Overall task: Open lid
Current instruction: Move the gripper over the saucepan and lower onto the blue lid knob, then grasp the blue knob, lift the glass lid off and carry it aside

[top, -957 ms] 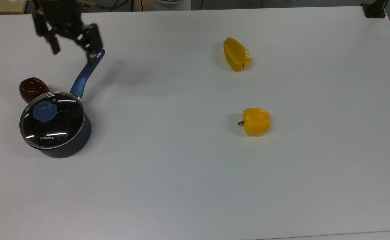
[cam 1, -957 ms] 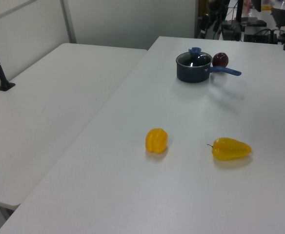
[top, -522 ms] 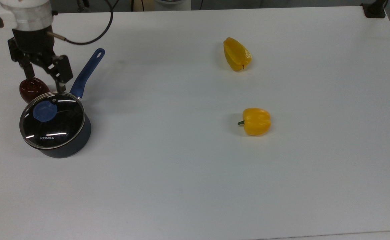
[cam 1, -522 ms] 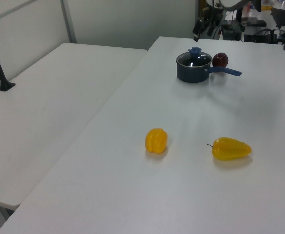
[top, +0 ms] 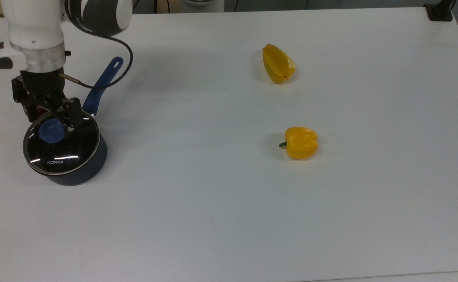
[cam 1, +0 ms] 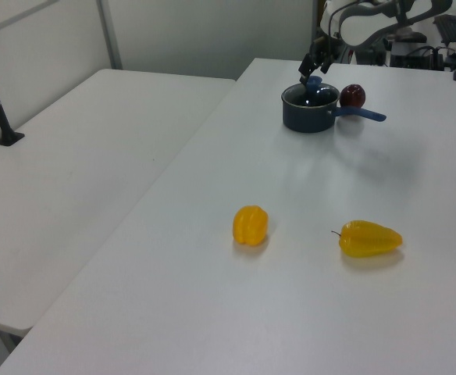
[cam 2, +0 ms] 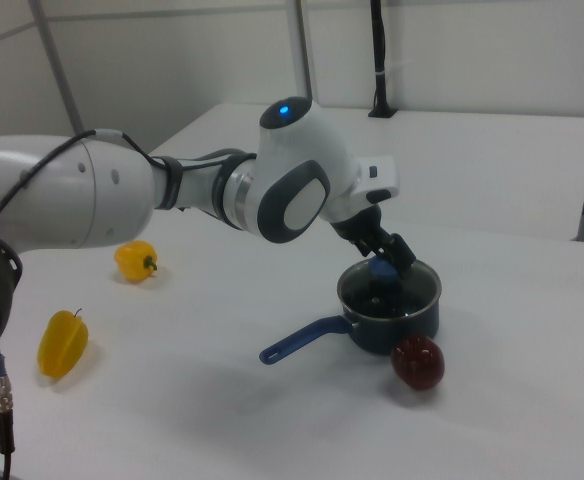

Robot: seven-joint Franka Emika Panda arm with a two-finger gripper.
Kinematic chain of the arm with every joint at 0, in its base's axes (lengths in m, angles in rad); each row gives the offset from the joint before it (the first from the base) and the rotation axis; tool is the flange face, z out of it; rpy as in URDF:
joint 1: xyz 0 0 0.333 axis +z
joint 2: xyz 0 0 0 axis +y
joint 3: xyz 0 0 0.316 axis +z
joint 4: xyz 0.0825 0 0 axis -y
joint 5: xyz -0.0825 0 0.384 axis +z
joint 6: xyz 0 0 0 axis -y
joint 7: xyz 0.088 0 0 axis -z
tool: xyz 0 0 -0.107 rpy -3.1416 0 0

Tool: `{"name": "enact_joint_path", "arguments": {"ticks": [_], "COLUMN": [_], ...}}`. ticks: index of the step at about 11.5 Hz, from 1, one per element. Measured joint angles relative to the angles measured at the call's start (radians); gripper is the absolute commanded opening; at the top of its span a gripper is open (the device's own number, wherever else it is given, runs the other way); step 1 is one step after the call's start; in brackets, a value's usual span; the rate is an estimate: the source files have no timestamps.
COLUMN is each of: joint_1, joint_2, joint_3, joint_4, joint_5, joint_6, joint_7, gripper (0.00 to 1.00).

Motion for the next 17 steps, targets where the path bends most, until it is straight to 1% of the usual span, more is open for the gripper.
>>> {"name": "enact_joint_path", "arguments": {"ticks": [1, 2, 3, 4, 5, 6, 7, 10, 12, 14, 15, 17], "joint_1": [0.001, 0.001, 0.002, 0.002, 0.002, 0.002, 0.002, 0.003, 0.003, 0.005, 0.017, 0.094], "joint_2": [0.013, 0.019, 0.022, 0.022, 0.022, 0.021, 0.022, 0.017, 0.0, -0.027, -0.042, -0.079], "joint_3": [0.0, 0.001, 0.001, 0.001, 0.001, 0.001, 0.001, 0.003, 0.003, 0.006, 0.011, 0.019], "joint_4": [0.001, 0.001, 0.001, 0.002, 0.004, 0.006, 0.007, 0.018, 0.026, 0.023, 0.014, -0.03], "joint_5": [-0.003, -0.004, -0.004, -0.004, -0.004, -0.004, -0.004, -0.004, -0.004, -0.004, -0.014, -0.065], "joint_6": [0.013, 0.015, 0.016, 0.016, 0.016, 0.016, 0.016, 0.016, 0.016, 0.011, 0.01, 0.008], "joint_7": [0.0, 0.0, 0.0, 0.0, 0.0, 0.001, 0.002, 0.004, 0.007, 0.041, 0.067, 0.198], "gripper": [1.0, 0.87, 0.77, 0.62, 0.5, 0.42, 0.39, 0.39, 0.39, 0.39, 0.39, 0.39]}}
